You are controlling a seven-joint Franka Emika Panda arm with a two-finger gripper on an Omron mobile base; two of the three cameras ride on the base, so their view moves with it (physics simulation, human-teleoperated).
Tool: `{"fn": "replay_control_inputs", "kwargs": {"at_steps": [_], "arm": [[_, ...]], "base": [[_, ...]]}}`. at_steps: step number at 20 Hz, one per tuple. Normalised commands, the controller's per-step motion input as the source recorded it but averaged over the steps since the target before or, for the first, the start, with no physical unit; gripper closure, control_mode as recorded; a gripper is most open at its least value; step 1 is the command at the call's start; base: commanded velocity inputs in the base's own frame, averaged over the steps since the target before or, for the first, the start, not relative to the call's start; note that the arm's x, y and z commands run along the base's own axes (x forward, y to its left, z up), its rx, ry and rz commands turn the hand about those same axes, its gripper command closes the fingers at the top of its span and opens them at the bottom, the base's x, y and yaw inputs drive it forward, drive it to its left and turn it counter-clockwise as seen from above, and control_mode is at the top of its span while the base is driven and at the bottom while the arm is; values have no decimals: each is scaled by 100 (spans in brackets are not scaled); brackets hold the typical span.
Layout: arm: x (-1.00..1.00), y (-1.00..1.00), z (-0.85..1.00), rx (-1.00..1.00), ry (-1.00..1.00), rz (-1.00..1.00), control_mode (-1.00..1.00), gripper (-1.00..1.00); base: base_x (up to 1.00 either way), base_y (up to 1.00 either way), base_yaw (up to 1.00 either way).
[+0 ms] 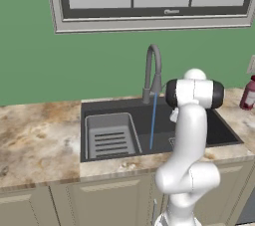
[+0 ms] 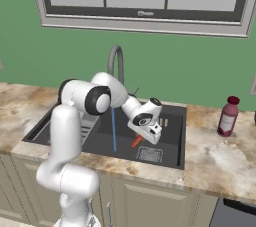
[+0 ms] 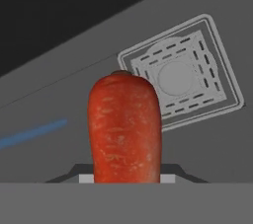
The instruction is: Turn on the sink faucet. Then move the carrot from the counter to the sink. Turn off the sink. Move the vegetable from the sink to the pot next to the stove. Finally move the pot to the rear right burner.
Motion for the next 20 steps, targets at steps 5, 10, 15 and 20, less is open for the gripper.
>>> {"fn": "replay_control_inputs", "kwargs": {"at_steps": [5, 10, 15, 20], "arm": [[26, 3, -24, -5, 0, 0, -100, 100], [28, 4, -21, -1, -3, 0, -100, 100], [18, 0, -21, 0, -4, 0, -100, 100], [13, 0, -16, 0, -6, 1, -100, 100]], "base": [[0, 0, 0], [0, 0, 0], [0, 0, 0], [0, 0, 0]]}}
